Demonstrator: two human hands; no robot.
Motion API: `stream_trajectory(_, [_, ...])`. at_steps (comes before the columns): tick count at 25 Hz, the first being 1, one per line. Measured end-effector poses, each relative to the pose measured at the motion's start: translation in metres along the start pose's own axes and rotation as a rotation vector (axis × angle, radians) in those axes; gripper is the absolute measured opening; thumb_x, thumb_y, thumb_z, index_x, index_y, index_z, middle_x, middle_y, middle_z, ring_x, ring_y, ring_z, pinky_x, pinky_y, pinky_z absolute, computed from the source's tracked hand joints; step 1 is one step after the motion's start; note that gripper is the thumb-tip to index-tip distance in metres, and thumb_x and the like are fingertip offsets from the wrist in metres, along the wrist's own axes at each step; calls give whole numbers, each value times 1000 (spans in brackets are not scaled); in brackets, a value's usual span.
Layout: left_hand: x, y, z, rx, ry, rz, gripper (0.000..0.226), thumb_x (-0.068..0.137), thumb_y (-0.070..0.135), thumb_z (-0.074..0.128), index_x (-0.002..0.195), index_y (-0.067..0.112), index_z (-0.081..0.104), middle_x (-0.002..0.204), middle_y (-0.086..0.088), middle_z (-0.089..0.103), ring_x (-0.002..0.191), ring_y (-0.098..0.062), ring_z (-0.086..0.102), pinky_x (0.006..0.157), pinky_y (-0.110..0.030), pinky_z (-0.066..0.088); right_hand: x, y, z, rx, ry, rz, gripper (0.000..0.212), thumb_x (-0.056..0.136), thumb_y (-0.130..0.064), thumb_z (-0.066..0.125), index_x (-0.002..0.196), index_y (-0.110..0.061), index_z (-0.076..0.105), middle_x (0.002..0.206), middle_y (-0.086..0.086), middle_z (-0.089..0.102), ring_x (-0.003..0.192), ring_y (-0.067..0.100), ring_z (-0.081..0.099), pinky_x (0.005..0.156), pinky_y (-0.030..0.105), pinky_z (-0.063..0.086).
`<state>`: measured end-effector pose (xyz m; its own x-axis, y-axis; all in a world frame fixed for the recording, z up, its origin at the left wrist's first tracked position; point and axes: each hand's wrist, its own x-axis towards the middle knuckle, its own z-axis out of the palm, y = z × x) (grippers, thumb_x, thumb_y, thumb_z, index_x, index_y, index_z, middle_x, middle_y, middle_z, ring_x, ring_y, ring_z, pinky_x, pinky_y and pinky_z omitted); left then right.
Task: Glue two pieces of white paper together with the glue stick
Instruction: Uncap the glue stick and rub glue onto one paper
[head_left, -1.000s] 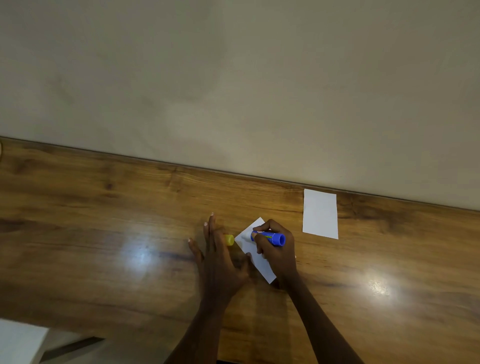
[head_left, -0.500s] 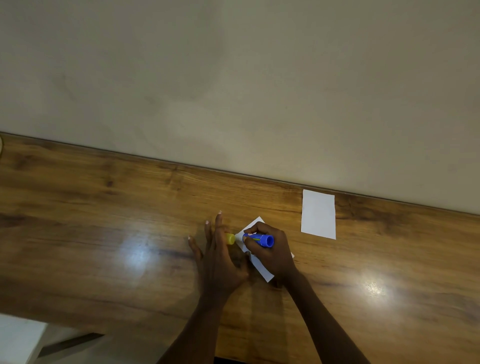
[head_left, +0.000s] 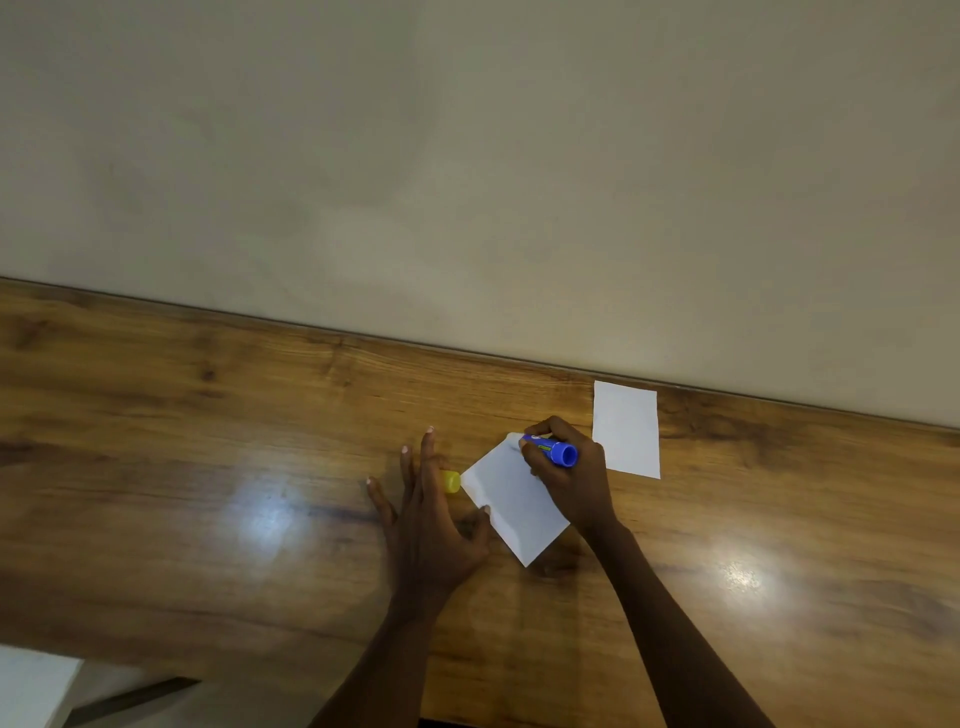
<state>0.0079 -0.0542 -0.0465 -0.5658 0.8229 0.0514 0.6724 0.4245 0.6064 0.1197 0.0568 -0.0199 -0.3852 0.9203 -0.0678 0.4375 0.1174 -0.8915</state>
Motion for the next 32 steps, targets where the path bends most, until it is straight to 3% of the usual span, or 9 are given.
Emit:
stream_trajectory(3, [-1,1,-2,-13,-4,6,91,66,51,54,133,35,-6,151,-11,24,135,-19,-3,109,-49,-16,-24,-8,3,91,182,50,34,80,-24,63,109,-9,57,95,1,62,62,9,60,56,6,47])
stream_trajectory(6, [0,1,-3,-24,-20,17,94,66,50,57,133,33,-6,152,-11,23,136,-19,-3,109,-49,-17,-62,-10,21,-140,292,37,39,75,-15,70,111,-9,59,101,12,69,80,23,64,78,35,53])
stream_trajectory(8, [0,-1,-4,-23,-31,22,98,67,44,63,132,34,-10,152,-10,22,138,-20,-4,110,-49,-17,-78,-9,35,-337,168,73,44,75,-13,69,117,-12,55,118,14,64,105,30,58,96,45,43])
stream_trajectory(11, [-1,-1,-4,-31,-31,27,99,69,40,65,132,35,-11,152,-11,23,139,-21,-2,111,-52,-13,-76,-5,34,-394,-26,119,52,79,-10,63,127,-19,44,138,7,47,128,25,39,110,42,28])
stream_trajectory(20, [0,-1,-1,-23,21,-6,97,68,44,64,134,31,-7,149,-13,28,138,-24,8,111,-53,-7,-6,-4,-27,-478,-587,-131,60,73,4,64,123,-24,46,138,3,46,125,20,41,104,37,37])
stream_trajectory(23, [0,-2,1,-7,24,4,99,69,46,62,139,29,-6,150,-11,27,136,-19,4,110,-52,-8,-13,-12,-15,-289,-329,-152,42,77,-15,67,117,-18,54,122,5,60,107,21,57,90,27,45])
stream_trajectory(26, [0,-4,2,-12,17,8,99,68,52,58,137,31,-10,151,-10,26,135,-17,2,110,-51,-9,-31,-23,16,190,-31,99,32,83,-21,60,111,-5,58,108,5,64,82,9,60,69,4,46])
stream_trajectory(29, [1,-4,1,-18,21,8,96,67,55,54,138,27,-3,149,-13,28,135,-20,6,109,-50,-9,-35,-23,38,308,10,262,31,81,-12,61,104,8,55,91,4,60,75,8,56,79,11,48])
stream_trajectory(32, [2,-4,0,1,-26,18,98,63,51,56,139,24,1,153,-9,20,137,-21,1,109,-50,-11,-34,-23,43,289,-36,240,13,83,-7,58,92,3,56,73,-2,56,67,8,53,64,3,45])
